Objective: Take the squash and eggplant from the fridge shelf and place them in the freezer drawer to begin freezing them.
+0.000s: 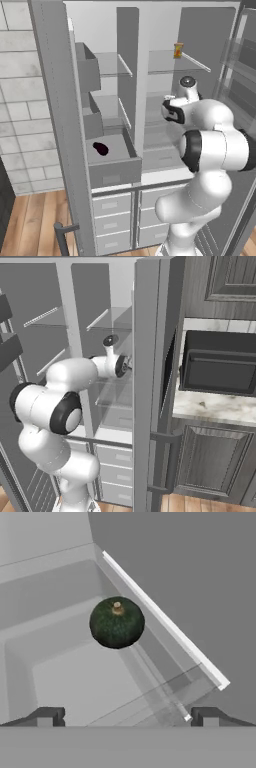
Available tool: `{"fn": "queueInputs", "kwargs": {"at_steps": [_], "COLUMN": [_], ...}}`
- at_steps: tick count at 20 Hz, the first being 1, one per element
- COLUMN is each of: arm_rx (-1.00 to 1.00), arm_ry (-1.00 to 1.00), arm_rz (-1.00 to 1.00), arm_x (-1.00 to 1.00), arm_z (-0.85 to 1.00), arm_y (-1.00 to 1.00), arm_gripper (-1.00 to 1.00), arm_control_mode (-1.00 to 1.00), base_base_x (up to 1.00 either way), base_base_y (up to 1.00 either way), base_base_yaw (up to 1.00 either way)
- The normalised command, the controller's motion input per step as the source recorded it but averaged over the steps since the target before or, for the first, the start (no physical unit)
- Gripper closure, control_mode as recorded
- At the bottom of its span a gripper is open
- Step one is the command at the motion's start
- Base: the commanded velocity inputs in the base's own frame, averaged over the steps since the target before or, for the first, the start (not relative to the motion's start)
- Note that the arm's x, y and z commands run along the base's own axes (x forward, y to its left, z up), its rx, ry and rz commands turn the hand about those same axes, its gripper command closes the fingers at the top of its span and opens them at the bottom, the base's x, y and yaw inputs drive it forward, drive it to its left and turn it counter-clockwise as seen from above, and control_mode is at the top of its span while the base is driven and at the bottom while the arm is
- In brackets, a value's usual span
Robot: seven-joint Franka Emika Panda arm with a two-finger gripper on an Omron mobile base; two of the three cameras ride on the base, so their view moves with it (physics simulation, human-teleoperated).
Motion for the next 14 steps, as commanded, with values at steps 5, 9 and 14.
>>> {"fn": "queueInputs", "kwargs": {"at_steps": [5, 9, 14], "arm_rx": [0.0, 0.0, 0.0], "arm_ry": [0.0, 0.0, 0.0], "arm_rz": [0.0, 0.0, 0.0], "arm_x": [0.43, 0.4, 0.5], "arm_z": [-0.09, -0.3, -0.25], "arm_y": [-0.13, -0.13, -0.14], "arm_gripper": [-1.0, -1.0, -1.0], "arm_control_mode": [-1.0, -1.0, -1.0], "base_base_x": [0.0, 0.0, 0.0], "base_base_y": [0.0, 0.0, 0.0], "base_base_yaw": [0.0, 0.0, 0.0]}}
